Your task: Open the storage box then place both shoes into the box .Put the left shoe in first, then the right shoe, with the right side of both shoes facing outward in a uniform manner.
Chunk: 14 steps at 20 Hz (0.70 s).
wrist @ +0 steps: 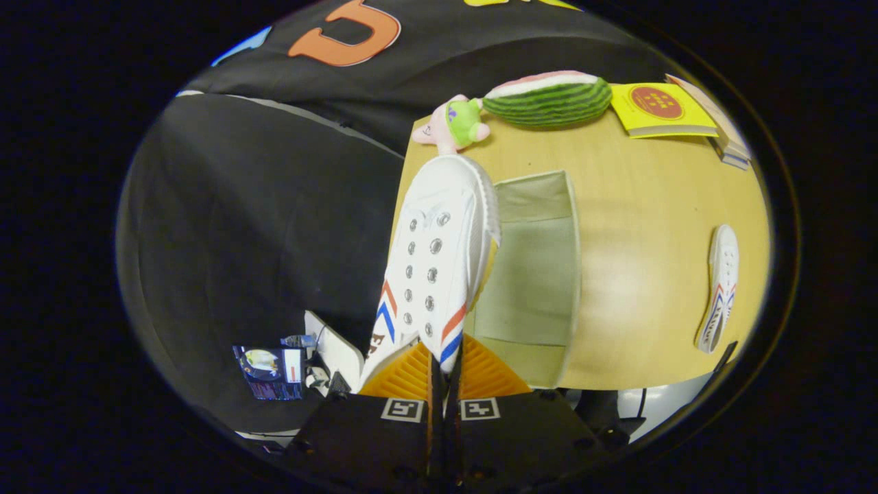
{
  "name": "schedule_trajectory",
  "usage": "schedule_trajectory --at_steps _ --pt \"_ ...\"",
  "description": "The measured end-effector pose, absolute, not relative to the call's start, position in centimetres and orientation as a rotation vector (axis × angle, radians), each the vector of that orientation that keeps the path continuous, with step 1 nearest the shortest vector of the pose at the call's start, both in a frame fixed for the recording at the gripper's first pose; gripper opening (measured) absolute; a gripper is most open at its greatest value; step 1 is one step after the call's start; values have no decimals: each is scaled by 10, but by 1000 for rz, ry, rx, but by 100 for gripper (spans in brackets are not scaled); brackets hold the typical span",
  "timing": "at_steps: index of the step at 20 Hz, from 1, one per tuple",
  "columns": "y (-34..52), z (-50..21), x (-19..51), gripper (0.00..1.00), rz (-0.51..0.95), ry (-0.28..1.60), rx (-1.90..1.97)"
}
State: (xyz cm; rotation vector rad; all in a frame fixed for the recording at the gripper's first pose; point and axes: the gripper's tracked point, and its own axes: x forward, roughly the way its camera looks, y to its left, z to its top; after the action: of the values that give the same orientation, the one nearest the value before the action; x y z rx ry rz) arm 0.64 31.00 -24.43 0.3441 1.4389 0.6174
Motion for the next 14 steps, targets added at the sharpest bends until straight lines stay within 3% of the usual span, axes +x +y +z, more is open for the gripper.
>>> schedule_trajectory --at_steps 14 --pt "344 -329 7 11 510 1505 413"
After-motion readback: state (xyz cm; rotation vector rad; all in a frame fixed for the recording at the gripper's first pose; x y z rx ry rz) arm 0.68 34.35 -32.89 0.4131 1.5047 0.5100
